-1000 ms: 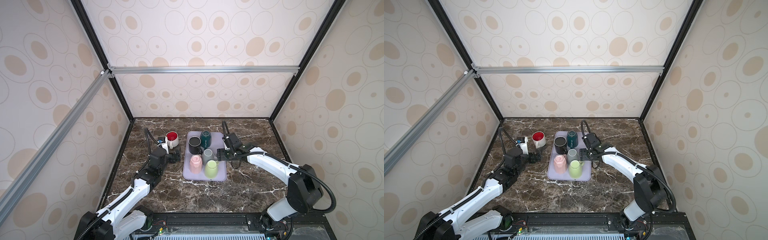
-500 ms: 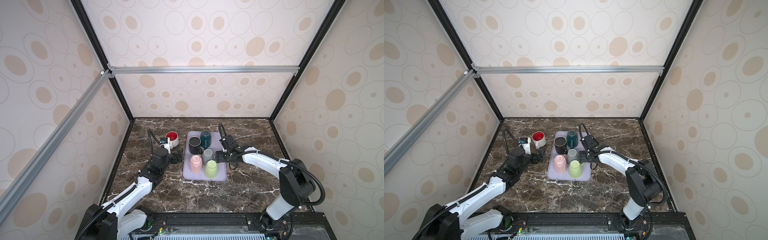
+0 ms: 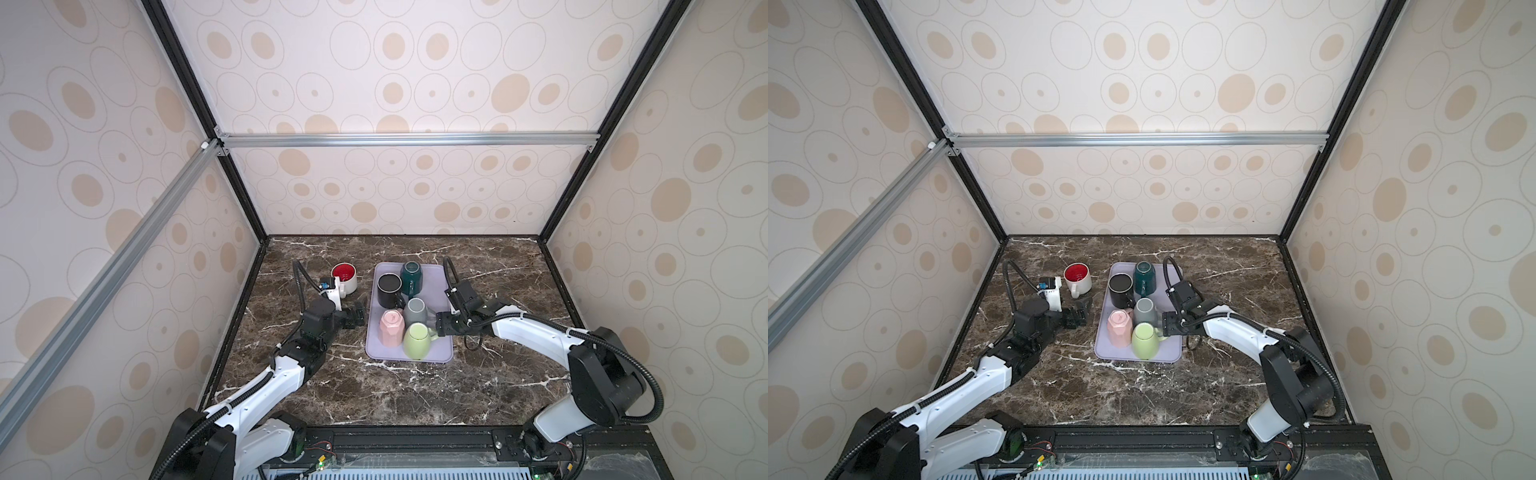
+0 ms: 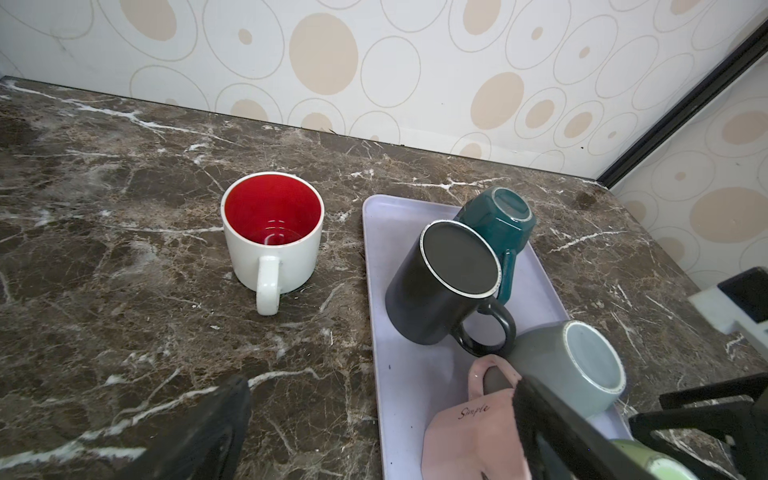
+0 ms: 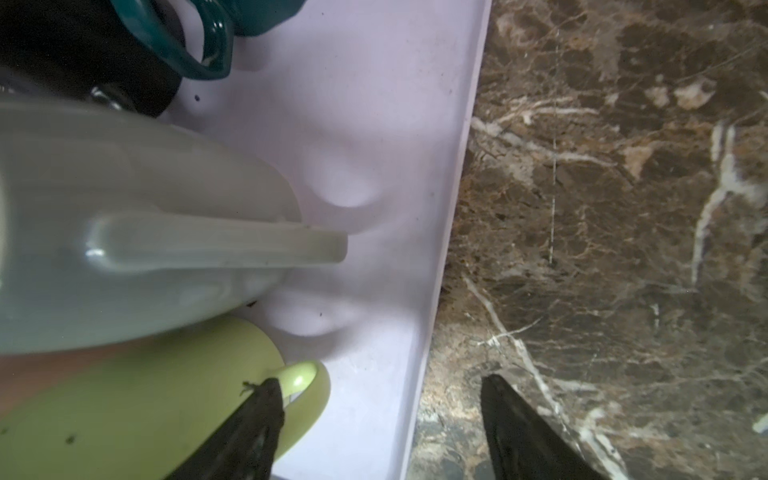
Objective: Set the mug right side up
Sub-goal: 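Move the right gripper to the upside-down light-green mug on the tray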
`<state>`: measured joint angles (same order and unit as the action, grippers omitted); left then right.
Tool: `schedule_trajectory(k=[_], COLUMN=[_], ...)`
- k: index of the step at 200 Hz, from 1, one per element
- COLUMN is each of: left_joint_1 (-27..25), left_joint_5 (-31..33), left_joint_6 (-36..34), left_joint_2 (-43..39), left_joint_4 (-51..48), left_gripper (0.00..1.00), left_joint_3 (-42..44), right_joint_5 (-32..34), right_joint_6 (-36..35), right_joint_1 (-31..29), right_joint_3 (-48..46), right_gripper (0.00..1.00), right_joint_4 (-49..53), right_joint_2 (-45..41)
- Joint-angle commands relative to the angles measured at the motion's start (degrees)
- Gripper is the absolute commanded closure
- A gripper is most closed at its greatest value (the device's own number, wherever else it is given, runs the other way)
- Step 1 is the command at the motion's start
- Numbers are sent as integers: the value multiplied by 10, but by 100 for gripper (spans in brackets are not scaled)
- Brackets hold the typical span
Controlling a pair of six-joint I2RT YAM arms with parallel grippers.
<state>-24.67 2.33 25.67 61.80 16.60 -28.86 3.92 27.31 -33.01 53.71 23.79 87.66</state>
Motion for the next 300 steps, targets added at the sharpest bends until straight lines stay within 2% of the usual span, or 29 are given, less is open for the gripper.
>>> schedule_trajectory(k=[1,94,144,187,223,300], left_joint_1=[-2,-2,-2,-2,-2,-2], left_joint_5=[-6,-6,-7,-10,-6,12], left_joint_6=[-5,-4,-3,1,3,19], left_joint_2=[3,-1,-13,-16,-24,-30], left_joint_4=[20,30,32,27,22,13], left_gripper=[2,2,2,2,2,2], left_joint_3=[-1,15,22,25,28,29], right_joint_5=[9,38,36,29,26,-29], right_joint_6=[16,25,31,10,8,12], right_joint_1=[-15,-80,-99,-143,-145,-145], right_joint_3=[-18,-12,-11,19,39,66], right_gripper=[22,23,23,24,24,12], right_joint_4=[19,68,72,83,115,147], right_joint_2=[-29,-43,-43,-18,-17,-66])
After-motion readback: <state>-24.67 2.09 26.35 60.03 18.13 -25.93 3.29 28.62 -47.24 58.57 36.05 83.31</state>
